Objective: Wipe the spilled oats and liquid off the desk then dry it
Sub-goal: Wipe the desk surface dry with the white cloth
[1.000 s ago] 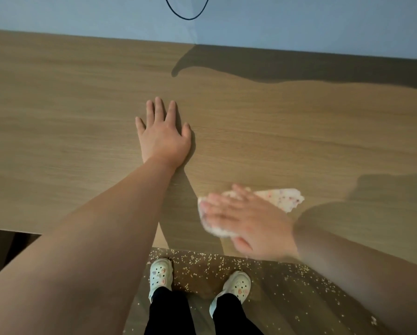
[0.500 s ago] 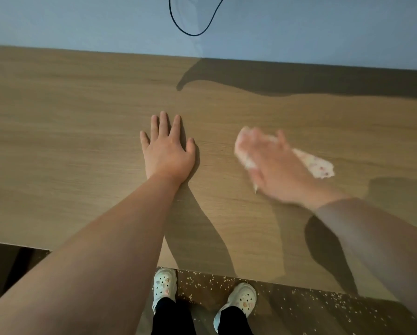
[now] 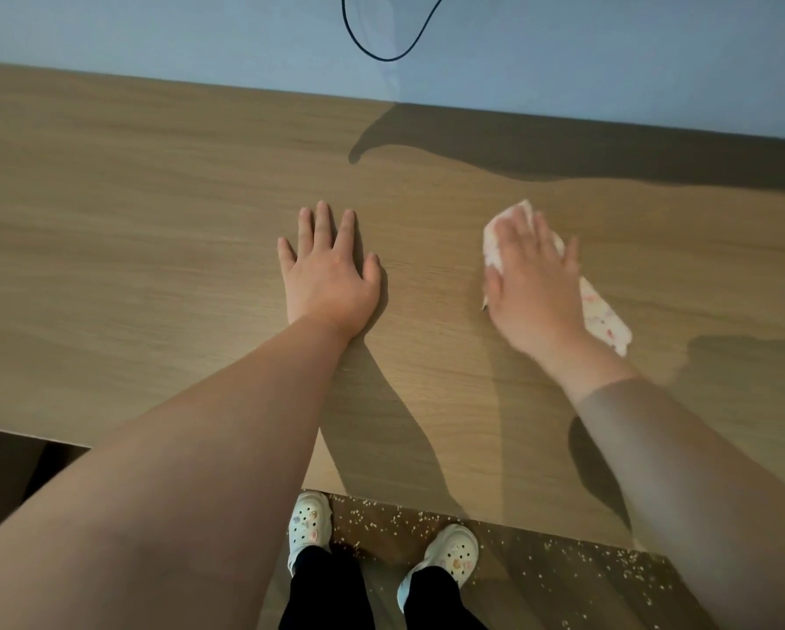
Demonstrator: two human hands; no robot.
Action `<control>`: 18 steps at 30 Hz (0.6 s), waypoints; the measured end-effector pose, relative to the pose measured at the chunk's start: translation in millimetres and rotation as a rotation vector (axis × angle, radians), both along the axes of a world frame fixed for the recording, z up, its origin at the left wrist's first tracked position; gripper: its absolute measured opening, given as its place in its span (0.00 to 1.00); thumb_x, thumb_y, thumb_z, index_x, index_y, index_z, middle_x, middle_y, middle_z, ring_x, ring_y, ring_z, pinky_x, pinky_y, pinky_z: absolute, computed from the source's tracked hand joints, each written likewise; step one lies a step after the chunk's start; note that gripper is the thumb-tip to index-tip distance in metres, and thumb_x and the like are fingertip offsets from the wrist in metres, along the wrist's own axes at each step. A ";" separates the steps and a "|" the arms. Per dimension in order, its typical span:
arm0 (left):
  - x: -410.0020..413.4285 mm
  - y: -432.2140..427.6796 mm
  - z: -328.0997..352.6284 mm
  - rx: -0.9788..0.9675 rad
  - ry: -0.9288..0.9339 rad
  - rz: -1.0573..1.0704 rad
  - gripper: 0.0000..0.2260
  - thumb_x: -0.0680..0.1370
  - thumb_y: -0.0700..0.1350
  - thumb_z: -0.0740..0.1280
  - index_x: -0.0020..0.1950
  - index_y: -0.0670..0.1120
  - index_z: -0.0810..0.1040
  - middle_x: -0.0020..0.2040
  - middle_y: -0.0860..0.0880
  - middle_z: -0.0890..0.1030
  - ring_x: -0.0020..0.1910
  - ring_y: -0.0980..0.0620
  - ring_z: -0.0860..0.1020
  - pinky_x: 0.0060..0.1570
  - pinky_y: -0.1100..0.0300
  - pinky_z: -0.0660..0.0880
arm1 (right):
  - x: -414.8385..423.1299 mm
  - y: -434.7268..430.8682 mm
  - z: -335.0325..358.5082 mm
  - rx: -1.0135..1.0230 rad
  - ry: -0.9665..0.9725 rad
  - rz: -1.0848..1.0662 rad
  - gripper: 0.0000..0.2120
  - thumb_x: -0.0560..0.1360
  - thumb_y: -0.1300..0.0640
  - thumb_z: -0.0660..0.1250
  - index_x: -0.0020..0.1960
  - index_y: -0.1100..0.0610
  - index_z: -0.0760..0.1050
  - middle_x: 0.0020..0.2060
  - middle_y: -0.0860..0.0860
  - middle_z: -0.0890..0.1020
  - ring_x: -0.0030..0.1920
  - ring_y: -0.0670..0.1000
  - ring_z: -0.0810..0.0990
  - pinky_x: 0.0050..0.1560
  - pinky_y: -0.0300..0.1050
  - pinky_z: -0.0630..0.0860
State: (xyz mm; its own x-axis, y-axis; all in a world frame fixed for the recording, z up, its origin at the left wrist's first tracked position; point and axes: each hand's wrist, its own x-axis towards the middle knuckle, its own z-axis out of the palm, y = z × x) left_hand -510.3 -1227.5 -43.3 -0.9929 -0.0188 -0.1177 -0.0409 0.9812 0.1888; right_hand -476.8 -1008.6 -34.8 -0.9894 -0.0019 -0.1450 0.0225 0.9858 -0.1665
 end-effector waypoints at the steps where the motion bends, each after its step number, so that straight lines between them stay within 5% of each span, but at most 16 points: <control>1: -0.1 0.0 -0.1 0.003 0.002 0.002 0.29 0.81 0.57 0.52 0.80 0.51 0.52 0.81 0.46 0.47 0.79 0.47 0.42 0.76 0.43 0.42 | 19.8 -11.4 -1.2 -0.022 -0.004 0.086 0.28 0.81 0.50 0.46 0.80 0.53 0.47 0.79 0.53 0.46 0.79 0.54 0.42 0.76 0.65 0.47; 7: -0.1 0.3 -0.8 0.024 0.014 0.013 0.28 0.81 0.56 0.53 0.80 0.51 0.53 0.81 0.46 0.49 0.79 0.48 0.43 0.76 0.43 0.42 | 147.2 -25.8 4.2 -0.171 -0.172 0.979 0.29 0.79 0.51 0.57 0.78 0.46 0.53 0.78 0.44 0.52 0.79 0.46 0.44 0.77 0.58 0.43; 9: 0.8 0.5 -1.1 0.022 0.020 0.017 0.28 0.81 0.56 0.53 0.80 0.51 0.53 0.81 0.46 0.49 0.79 0.48 0.43 0.76 0.43 0.43 | 128.4 -9.4 6.5 -0.150 -0.153 0.880 0.26 0.80 0.54 0.56 0.76 0.44 0.57 0.78 0.43 0.52 0.79 0.46 0.46 0.76 0.58 0.40; 11: 1.0 1.2 -1.1 0.018 0.024 0.019 0.28 0.81 0.57 0.53 0.80 0.51 0.53 0.81 0.47 0.49 0.79 0.48 0.43 0.76 0.43 0.43 | 81.3 13.9 4.1 -0.090 -0.071 0.501 0.26 0.80 0.54 0.52 0.77 0.45 0.54 0.79 0.46 0.50 0.79 0.49 0.46 0.75 0.57 0.36; 15: 0.4 0.6 -1.0 0.010 0.020 0.015 0.28 0.81 0.57 0.52 0.80 0.51 0.52 0.81 0.47 0.48 0.79 0.48 0.43 0.76 0.44 0.42 | -21.6 53.2 6.4 -0.032 0.028 -0.312 0.23 0.81 0.52 0.50 0.74 0.57 0.61 0.77 0.57 0.58 0.77 0.59 0.54 0.75 0.66 0.51; 16: 0.2 0.5 -1.2 0.006 0.020 0.014 0.28 0.81 0.57 0.52 0.80 0.51 0.52 0.81 0.47 0.48 0.79 0.49 0.42 0.76 0.44 0.42 | -29.7 42.1 4.3 -0.001 0.063 -0.292 0.21 0.79 0.54 0.50 0.71 0.58 0.64 0.74 0.60 0.62 0.75 0.61 0.60 0.72 0.67 0.57; 18: 0.1 0.6 -1.0 0.003 0.019 0.012 0.28 0.81 0.57 0.52 0.80 0.51 0.52 0.81 0.47 0.48 0.79 0.49 0.42 0.76 0.44 0.42 | -28.7 7.7 -4.5 0.001 0.111 0.119 0.21 0.77 0.55 0.49 0.68 0.57 0.65 0.72 0.59 0.65 0.72 0.60 0.64 0.68 0.66 0.64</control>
